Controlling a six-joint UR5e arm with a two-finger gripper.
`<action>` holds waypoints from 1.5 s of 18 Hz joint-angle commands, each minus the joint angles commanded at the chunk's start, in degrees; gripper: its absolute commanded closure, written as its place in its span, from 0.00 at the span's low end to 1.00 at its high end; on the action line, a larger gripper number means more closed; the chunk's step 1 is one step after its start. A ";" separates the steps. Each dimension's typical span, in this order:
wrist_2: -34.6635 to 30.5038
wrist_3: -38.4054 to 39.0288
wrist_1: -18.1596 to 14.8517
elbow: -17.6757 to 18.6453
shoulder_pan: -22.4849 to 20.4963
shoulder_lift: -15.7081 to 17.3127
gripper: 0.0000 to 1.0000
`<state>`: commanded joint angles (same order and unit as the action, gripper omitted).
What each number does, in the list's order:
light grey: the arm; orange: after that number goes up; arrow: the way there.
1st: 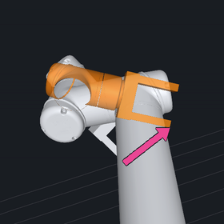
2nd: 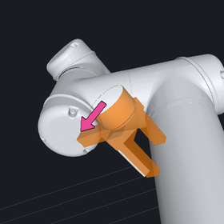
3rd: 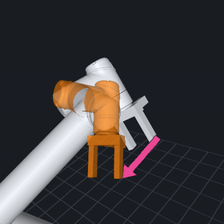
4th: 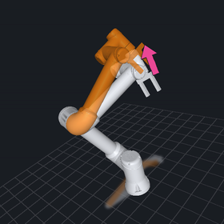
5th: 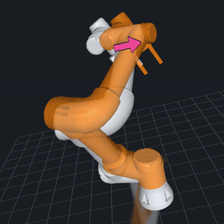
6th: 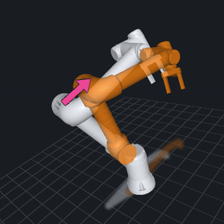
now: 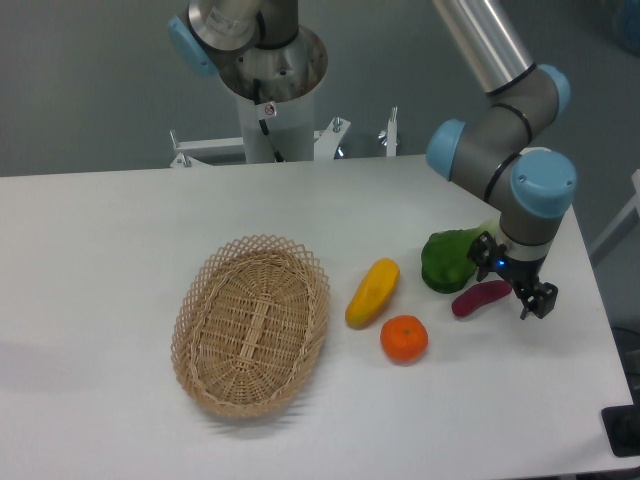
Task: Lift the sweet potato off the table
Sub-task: 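Move the open gripper over the purple sweet potato, then lower the gripper around the sweet potato and close on it, then lift the grasped sweet potato up off the table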
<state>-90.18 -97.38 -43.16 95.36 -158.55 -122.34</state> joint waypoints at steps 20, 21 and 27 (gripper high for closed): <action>0.09 0.44 3.43 2.20 1.06 0.26 0.74; 0.26 0.53 3.43 2.03 1.05 0.26 0.75; 0.88 0.97 3.25 -0.08 1.05 1.23 0.75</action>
<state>-89.30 -96.42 -39.90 95.28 -157.50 -121.12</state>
